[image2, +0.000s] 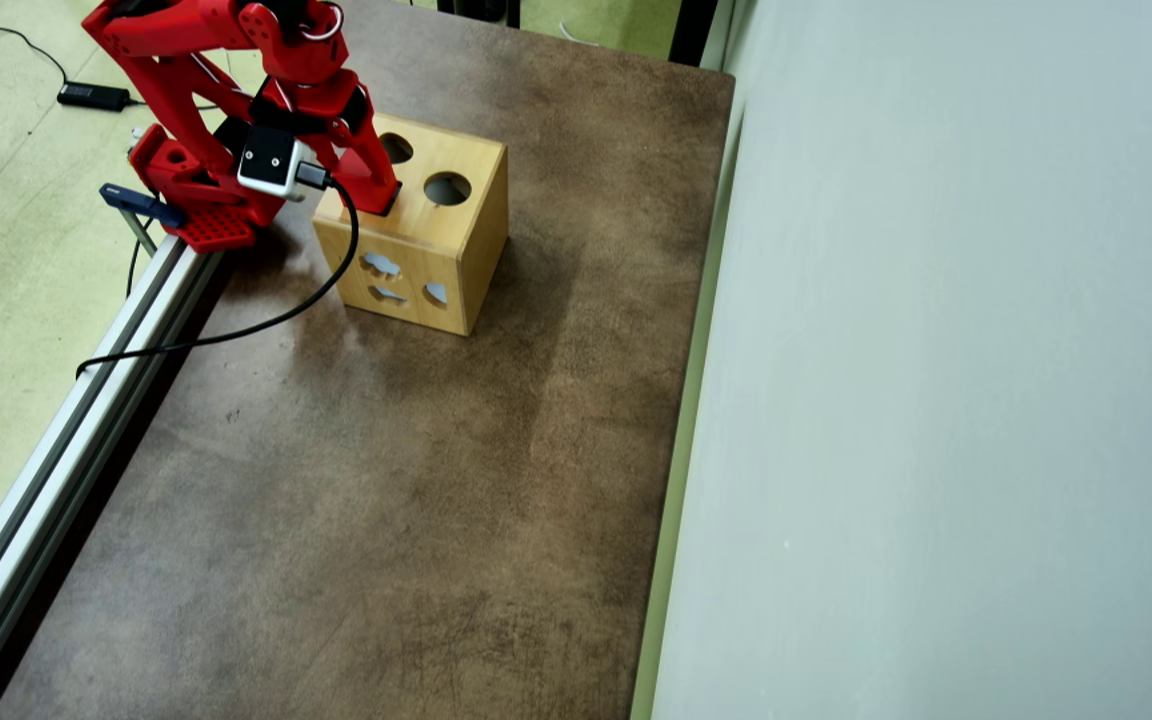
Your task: Pick and place the red cube on the square hole
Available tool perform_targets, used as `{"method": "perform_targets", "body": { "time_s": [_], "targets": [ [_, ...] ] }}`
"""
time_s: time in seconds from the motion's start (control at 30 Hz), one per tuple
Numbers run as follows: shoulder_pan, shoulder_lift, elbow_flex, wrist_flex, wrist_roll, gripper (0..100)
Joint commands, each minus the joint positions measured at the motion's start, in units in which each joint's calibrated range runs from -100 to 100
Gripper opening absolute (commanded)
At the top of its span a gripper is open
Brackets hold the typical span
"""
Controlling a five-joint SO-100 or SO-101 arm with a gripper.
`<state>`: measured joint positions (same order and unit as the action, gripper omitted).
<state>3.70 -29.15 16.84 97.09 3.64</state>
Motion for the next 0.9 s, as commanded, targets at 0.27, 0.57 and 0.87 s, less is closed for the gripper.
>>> {"method": "perform_targets", "body": {
  "time_s": [0.27, 0.57, 0.87],
  "targets": [
    [0.53, 2.87, -0.11, 0.49, 0.39, 1],
    [0.61, 5.42, -0.56, 0.41, 0.39, 1],
    [0.61, 5.25, -0.2, 0.41, 0.39, 1]
  ]
}}
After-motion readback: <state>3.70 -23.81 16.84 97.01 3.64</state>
